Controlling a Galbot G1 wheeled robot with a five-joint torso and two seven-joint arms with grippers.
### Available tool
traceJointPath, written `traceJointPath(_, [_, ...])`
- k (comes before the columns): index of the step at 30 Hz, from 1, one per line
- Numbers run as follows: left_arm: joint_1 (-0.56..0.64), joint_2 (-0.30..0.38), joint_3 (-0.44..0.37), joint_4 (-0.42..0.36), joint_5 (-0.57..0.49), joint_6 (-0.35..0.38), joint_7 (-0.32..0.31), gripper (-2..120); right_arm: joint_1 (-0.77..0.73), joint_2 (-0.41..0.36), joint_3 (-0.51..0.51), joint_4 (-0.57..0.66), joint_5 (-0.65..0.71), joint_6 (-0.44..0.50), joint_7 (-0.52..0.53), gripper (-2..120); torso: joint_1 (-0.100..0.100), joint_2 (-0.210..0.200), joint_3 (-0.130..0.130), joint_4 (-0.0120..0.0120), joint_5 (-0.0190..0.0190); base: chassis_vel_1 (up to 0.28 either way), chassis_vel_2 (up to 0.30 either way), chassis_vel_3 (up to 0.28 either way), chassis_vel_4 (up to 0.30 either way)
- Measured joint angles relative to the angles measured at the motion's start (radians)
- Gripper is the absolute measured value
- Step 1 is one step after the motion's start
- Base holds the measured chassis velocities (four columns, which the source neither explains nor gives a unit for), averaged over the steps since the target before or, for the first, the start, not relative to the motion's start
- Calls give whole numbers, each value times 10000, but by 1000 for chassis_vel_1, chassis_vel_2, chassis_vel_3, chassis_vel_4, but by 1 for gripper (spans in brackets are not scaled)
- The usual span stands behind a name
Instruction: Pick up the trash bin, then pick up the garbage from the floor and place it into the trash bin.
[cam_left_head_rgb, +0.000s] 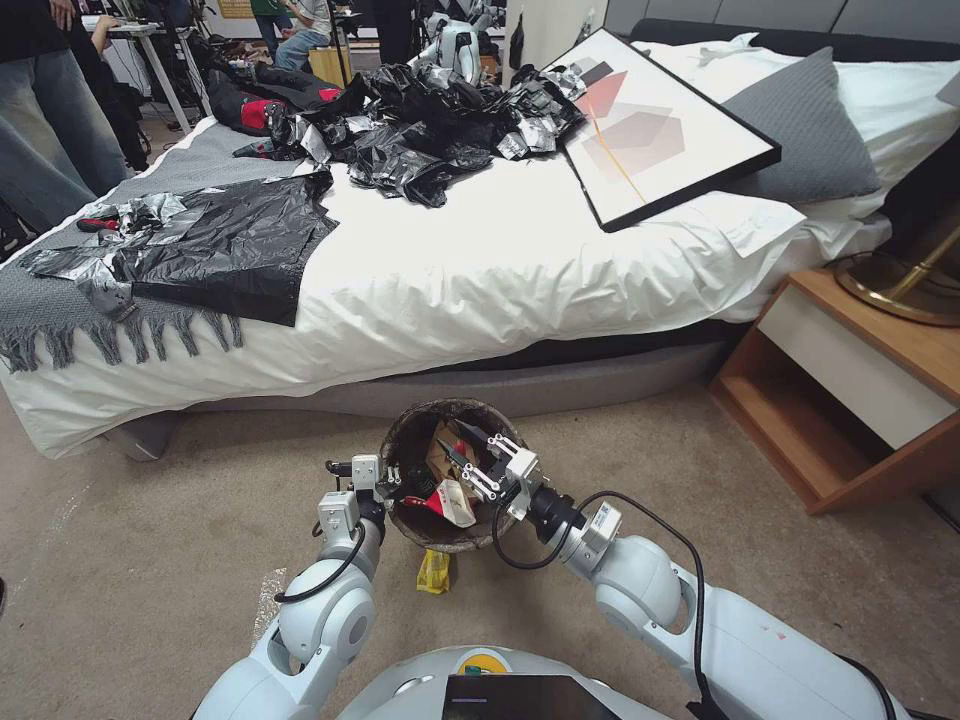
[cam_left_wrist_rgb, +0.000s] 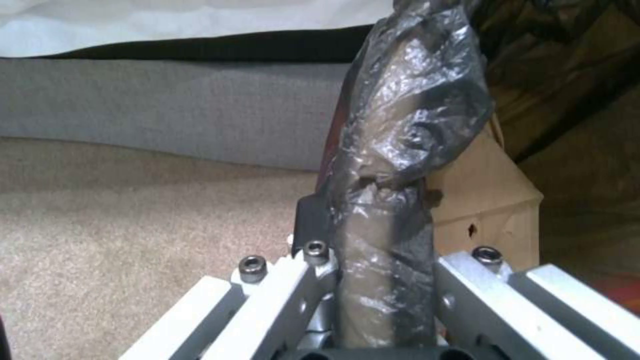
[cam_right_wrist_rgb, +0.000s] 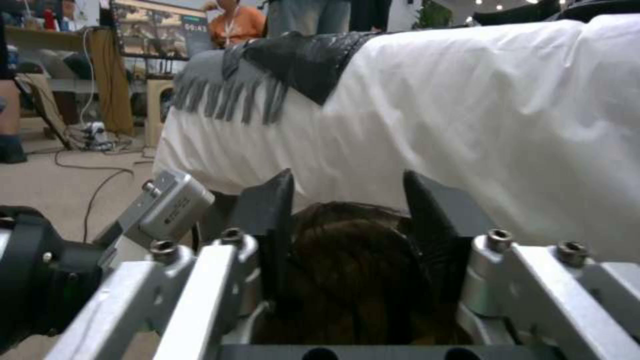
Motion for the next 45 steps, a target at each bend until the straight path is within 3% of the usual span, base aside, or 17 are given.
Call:
traceJointPath(4, [-40,26,1,6,-38,0,-13,3,-17,50,-24,56,-21,-45,45,65,0,0,0,0,0,0,0,0,0])
traceJointPath(14, [-72,14,-1,46,-65,0,-26,3,-72,104,195,455,11,-72,201,98,0,0,0,1,1,0,0,0,0])
traceJointPath(21, [-63,6,-37,50,-58,-18,-24,3,-415,151,1199,1242,315,-185,946,100,0,0,0,0,0,0,0,0,0])
traceJointPath(34, [286,-64,-412,-189,97,-131,13,3,-1293,699,4713,1810,440,-1560,3648,100,0,0,0,2,1,0,0,0,0])
traceJointPath(40, [488,-124,-678,-365,176,-187,35,3,-1725,902,5329,1450,26,-2007,4134,100,0,0,-1,3,0,0,0,0,0])
traceJointPath(45, [551,-75,-871,-457,196,-252,45,3,-2339,1261,5632,767,-616,-1847,4189,100,0,0,0,0,1,0,0,0,0])
